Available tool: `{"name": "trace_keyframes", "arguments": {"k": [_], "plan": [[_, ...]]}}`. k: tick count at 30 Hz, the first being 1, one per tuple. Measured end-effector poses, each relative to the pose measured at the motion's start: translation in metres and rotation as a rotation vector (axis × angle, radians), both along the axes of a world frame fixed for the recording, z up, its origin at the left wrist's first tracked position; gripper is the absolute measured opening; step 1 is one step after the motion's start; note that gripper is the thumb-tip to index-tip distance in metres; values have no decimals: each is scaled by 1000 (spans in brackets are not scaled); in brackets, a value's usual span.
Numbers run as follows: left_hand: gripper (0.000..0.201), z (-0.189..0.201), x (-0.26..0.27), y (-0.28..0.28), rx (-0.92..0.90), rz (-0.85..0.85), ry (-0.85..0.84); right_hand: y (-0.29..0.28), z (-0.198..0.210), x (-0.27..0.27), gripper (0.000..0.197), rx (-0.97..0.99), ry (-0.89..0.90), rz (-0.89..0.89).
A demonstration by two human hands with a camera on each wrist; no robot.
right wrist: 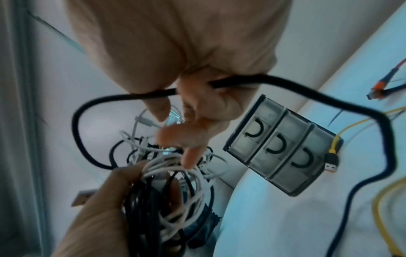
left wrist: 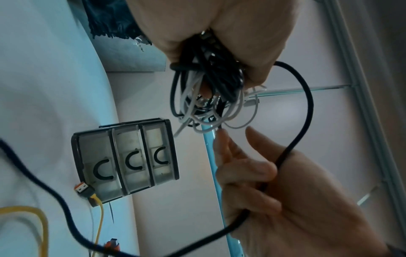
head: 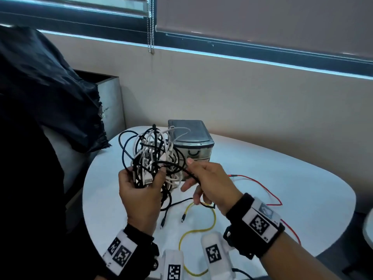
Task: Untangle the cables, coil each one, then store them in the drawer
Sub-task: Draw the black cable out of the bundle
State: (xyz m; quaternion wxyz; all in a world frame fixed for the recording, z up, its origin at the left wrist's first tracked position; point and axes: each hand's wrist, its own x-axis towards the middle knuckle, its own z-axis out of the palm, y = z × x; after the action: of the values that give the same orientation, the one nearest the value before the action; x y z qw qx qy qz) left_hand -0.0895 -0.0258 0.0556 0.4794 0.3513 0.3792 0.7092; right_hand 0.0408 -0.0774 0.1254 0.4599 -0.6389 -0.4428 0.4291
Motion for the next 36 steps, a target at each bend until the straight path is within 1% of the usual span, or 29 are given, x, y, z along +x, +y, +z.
{"name": "trace_keyframes", "arguments": {"k": [2,4,6,7,8,9,10,13,16,19,21,23,25,26,28,30,32,34,36], "plan": [[48,0,3,-2,-1,-37,14,4,-1,-2,43,-33,18,23],[42,-2,6,-4,-14,-89,0,8,-1,-1,50,-71,57,42],[42,-3,9,-7,-24,-162,-23,12,-5,0,51,-81,64,65],[44,-3,9,-9,-25,-208,-41,13,-7,-1,48,-70,43,74],[42,-2,8,-10,-18,-264,-71,15,-10,-2,41,-45,10,71],[40,-1,7,-11,-7,-325,-113,16,-12,-2,32,-11,-18,51],[41,0,5,-11,5,-388,-152,16,-13,-2,28,31,-42,21],[55,1,0,-5,8,-528,-175,17,-13,3,28,145,-48,-39],[57,-2,-6,2,-30,-585,-173,16,-13,5,26,243,-100,-21],[65,-4,-11,5,-37,-614,-193,18,-16,5,22,318,-139,-61],[68,-5,-12,6,-35,-633,-186,19,-17,6,22,318,-133,-78],[64,-6,-14,7,-44,-641,-193,19,-15,7,22,300,-159,-74],[62,-7,-16,8,-56,-659,-214,17,-13,10,24,299,-232,-60],[66,-7,-18,9,-62,-667,-220,17,-12,14,27,308,-302,-63],[84,-7,-23,11,-73,-676,-223,17,-7,25,34,334,-513,-99],[98,-8,-26,13,-83,-682,-212,18,-4,36,35,345,-680,-151],[98,-9,-26,13,-97,-697,-197,22,-6,44,29,353,-717,-176],[90,-10,-24,13,-114,-704,-227,24,-9,45,25,361,-697,-167],[88,-6,-23,13,-109,-728,-231,23,-10,42,21,408,-768,-166]]}}
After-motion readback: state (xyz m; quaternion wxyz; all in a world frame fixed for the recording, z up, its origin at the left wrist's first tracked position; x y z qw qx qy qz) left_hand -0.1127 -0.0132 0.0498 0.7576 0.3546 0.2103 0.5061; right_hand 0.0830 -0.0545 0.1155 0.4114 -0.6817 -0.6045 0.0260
